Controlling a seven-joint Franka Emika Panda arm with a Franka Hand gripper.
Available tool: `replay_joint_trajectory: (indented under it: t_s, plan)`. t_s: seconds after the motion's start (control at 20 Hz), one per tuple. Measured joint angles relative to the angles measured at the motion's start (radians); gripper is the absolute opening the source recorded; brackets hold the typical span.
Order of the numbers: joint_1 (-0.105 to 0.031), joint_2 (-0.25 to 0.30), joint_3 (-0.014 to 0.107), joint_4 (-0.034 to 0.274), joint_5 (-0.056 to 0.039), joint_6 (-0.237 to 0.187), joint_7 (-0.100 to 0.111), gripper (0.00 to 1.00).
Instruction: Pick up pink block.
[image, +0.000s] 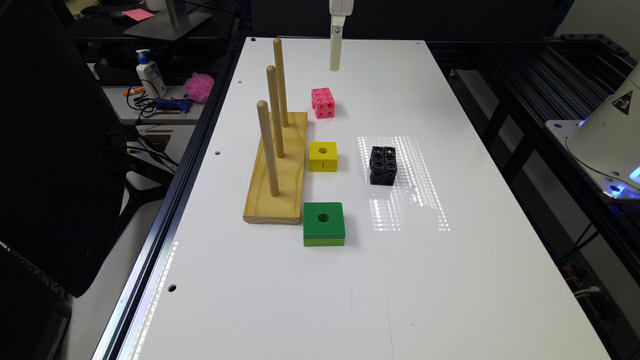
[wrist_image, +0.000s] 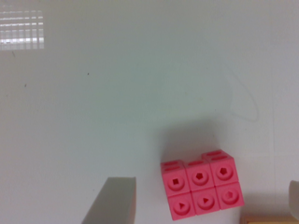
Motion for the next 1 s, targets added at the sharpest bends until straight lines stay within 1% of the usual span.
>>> replay_joint_trajectory:
  t_s: [0.1, 0.3, 0.4, 0.45, 0.65, 0.75, 1.0]
  plan:
    - [0.000, 0.022, 0.000, -0.001, 0.0000, 0.015, 0.000, 1.00]
    - [0.000, 0.090, 0.001, 0.000, 0.0000, 0.083, 0.000, 1.00]
    - [0.000, 0.110, 0.002, 0.001, 0.0000, 0.105, 0.000, 1.00]
    - [0.000, 0.115, 0.003, 0.002, 0.0000, 0.112, 0.000, 1.00]
    - [0.000, 0.117, 0.005, 0.002, 0.0000, 0.114, 0.000, 1.00]
    - [0.000, 0.130, 0.005, 0.002, 0.0000, 0.121, 0.000, 1.00]
    - [0.000, 0.183, 0.011, 0.003, 0.0000, 0.176, 0.000, 1.00]
